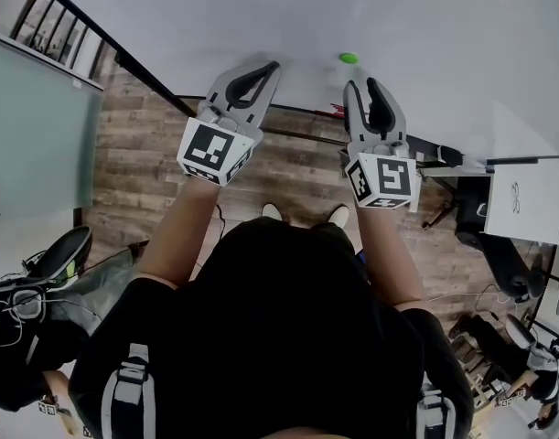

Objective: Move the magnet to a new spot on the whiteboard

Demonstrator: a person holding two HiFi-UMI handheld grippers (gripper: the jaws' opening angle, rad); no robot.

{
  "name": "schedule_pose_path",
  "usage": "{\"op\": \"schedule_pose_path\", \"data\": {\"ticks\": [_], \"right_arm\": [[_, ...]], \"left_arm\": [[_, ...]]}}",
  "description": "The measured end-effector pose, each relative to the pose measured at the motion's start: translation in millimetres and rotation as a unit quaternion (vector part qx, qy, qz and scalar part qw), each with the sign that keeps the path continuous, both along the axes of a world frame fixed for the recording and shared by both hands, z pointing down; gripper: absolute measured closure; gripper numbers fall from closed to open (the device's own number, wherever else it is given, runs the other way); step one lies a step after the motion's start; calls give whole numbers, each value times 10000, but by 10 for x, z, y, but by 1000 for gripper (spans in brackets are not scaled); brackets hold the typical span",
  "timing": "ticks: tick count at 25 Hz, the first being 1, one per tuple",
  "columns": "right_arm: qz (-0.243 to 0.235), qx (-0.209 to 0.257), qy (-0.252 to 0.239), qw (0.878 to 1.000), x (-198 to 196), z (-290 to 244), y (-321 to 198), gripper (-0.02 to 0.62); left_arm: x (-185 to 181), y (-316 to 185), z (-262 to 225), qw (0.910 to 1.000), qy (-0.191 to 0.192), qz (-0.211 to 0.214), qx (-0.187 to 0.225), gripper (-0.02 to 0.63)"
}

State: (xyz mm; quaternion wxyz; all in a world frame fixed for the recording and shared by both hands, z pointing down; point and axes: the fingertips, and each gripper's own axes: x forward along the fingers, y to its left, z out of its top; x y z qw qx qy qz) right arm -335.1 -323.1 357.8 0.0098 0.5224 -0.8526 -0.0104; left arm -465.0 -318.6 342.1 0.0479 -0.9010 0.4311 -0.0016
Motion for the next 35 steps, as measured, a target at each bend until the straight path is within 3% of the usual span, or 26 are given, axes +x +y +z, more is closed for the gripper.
{"op": "schedule_pose_path", "data": {"ticks": [8,16,27,35], "right_arm": [[-838,128,-12,9964,57,-212,435,573],[-1454,142,6,9893,252,-321,900,594],[-1718,180,-79,9849,636,-355,1312,595],[-1798,158,-96,9835,762,-355,1455,595]], "left_arm": [[276,376,-155,10000,62,47,40,601],[678,851,-226,10000,51,-39,-3,601],[1130,1372,-224,9999,-12,-117,-56,601],[1235,1537,-228,9998,-38,-203,-67,601]]}}
